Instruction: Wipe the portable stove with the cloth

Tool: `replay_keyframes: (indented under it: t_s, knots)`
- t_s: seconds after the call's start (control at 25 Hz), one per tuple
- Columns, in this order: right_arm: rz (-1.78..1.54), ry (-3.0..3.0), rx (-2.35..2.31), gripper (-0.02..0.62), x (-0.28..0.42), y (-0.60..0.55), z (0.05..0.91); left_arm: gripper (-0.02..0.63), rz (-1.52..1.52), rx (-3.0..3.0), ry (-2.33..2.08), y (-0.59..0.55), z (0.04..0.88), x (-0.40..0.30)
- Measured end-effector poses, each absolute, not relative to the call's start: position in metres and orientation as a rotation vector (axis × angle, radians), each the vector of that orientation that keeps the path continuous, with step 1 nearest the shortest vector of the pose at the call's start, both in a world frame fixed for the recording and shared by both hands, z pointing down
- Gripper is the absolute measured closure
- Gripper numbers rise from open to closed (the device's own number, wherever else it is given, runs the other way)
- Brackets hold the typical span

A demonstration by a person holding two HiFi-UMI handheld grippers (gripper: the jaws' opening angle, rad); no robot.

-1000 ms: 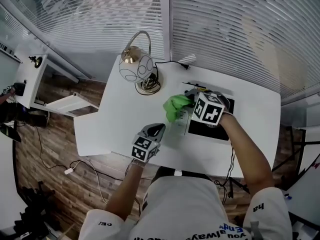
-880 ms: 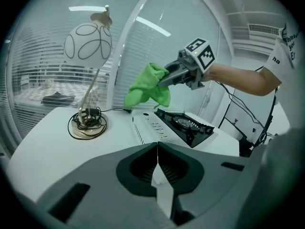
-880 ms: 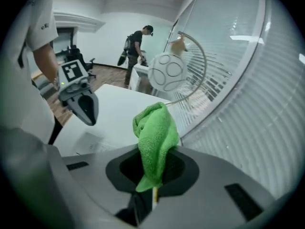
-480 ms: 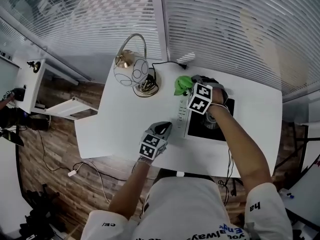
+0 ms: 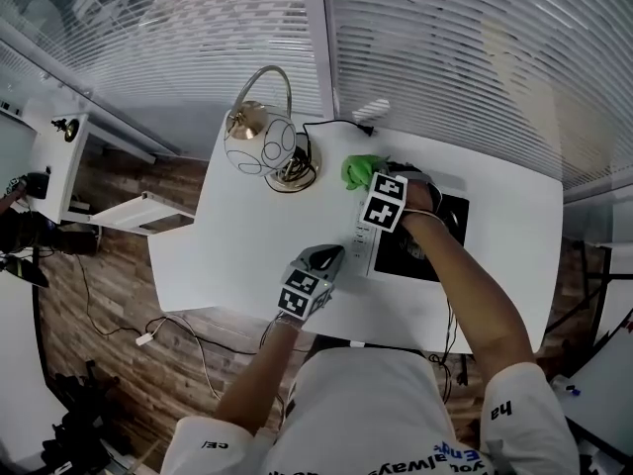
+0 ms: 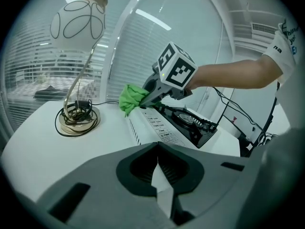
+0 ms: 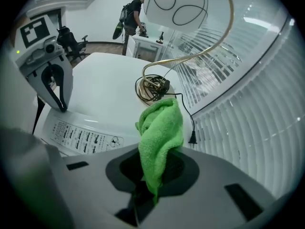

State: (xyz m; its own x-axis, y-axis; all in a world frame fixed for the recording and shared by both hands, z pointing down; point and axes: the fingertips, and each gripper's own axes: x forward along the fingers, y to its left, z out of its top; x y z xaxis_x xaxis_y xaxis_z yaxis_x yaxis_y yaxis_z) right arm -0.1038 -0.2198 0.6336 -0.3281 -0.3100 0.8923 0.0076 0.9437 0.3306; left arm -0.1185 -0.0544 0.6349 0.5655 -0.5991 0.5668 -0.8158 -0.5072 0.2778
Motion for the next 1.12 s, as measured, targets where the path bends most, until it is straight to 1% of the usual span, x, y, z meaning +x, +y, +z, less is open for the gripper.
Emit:
replay_keyframes:
  t_s: [0.48, 1.12]
  knots:
    - [-0.171, -1.972, 0.209, 0.552, -0.101, -0.169, 0.630, 0.594, 0.559, 2.292, -1.120, -0.054, 0.635, -0.119]
    - [0.000, -1.993, 0.026, 0.551, -0.102, -0.056, 0.636, 0.594, 0.564, 2.277, -1.151, -0.053, 0.636, -0.118]
